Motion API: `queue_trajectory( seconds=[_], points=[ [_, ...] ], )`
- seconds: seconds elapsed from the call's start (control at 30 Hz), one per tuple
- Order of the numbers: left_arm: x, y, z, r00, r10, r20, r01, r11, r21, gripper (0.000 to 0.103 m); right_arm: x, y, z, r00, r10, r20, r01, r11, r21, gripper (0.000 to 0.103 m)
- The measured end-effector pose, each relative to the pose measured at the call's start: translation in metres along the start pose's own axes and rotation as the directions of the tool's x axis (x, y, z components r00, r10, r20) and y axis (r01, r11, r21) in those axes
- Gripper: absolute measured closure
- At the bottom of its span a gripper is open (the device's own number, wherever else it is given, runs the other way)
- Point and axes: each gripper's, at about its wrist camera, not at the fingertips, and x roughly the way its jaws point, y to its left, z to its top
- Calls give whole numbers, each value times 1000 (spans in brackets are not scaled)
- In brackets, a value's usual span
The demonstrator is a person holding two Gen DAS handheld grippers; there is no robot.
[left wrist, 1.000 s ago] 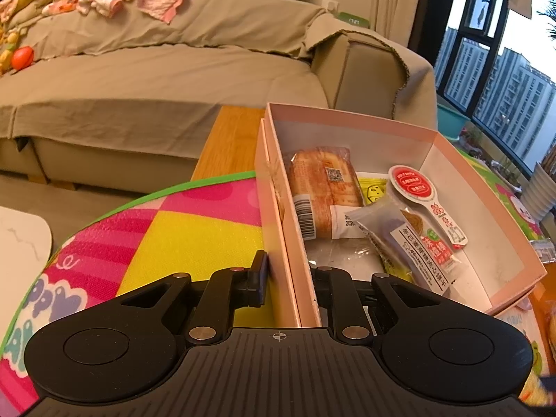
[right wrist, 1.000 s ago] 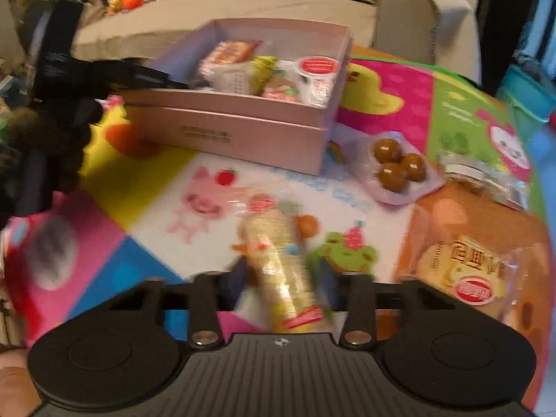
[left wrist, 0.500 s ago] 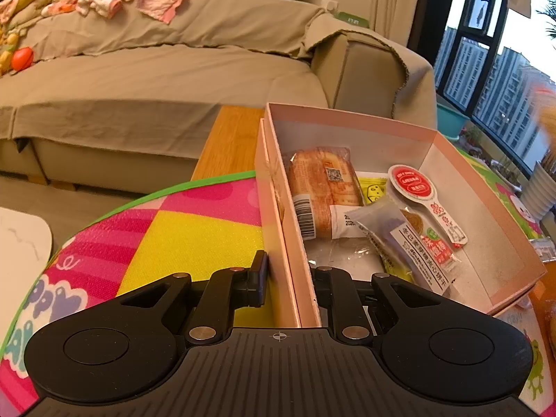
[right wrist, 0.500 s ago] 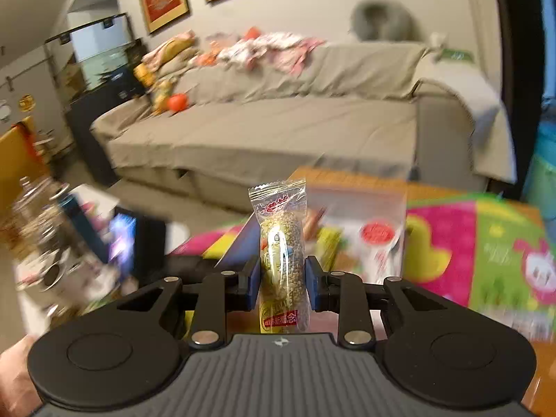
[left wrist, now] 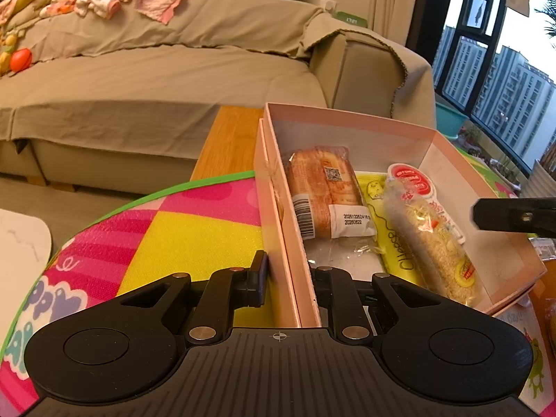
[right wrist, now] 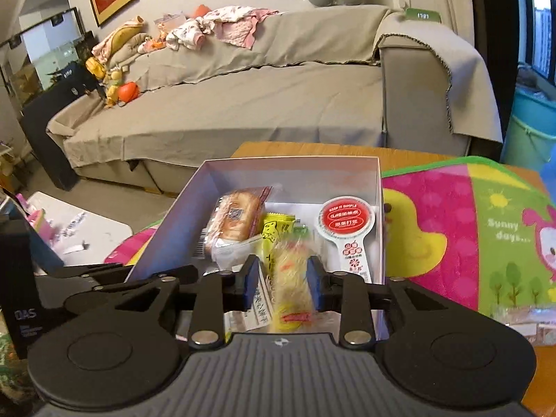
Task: Organize objects
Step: 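Lower the granola bar into the pink box and open the right gripper, then grasp the tray of three brown chestnuts with the right gripper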
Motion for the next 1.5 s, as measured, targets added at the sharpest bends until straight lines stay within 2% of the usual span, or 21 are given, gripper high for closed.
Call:
queue_trajectory(
  seconds=[0.2,0.27,0.33,0.4,0.5,0.63,0.73,0.8,0.93,1.03,1.1,1.27,1.43,1.5],
  points=[
    [0,0,0,1000,0,0,0,1000,0,84,-32,-16,-2,996,-53,67,53,999,-4,51],
    [0,0,0,1000,0,0,0,1000,-1,84,-43,-33,-2,992,-92,90,90,996,26,41],
    [1,0,0,1000,-1,1,1,1000,-5,84,-50,-53,-2,987,-130,91,123,990,75,39],
    [1,0,0,1000,0,0,0,1000,-7,84,-49,-81,-5,984,-169,60,157,973,169,39],
    [1,0,0,1000,1,-2,-1,1000,-5,84,-39,-116,-14,984,-179,-1,172,940,296,39],
    [0,-1,0,1000,5,-5,-5,1000,2,84,-16,-130,-24,975,-215,-51,220,929,297,40],
    [0,-1,0,1000,6,-7,-6,1000,3,84,-2,-131,-25,977,-201,-71,213,928,305,49],
    [0,-1,0,1000,7,-8,-7,1000,3,84,1,-130,-26,978,-200,-61,209,930,302,49],
    [-1,-1,0,1000,7,-9,-7,1000,9,84,19,-121,-19,979,-182,-91,199,949,243,49],
    [-1,-1,0,1000,5,-11,-5,1000,13,84,23,-103,-22,969,-222,-111,233,967,100,53],
    [-1,-1,0,1000,6,-11,-6,1000,13,84,17,-102,-24,970,-205,-132,214,975,58,57],
    [0,0,0,1000,7,-8,-6,1000,12,84,-10,-94,-51,964,-225,-144,215,973,-84,57],
    [0,-1,0,1000,8,-8,-8,1000,9,84,-45,-70,-82,975,-136,-176,102,977,-188,56],
    [0,-1,0,1000,9,-8,-9,1000,8,84,-57,-58,-94,976,-110,-189,68,974,-216,50]
  ],
)
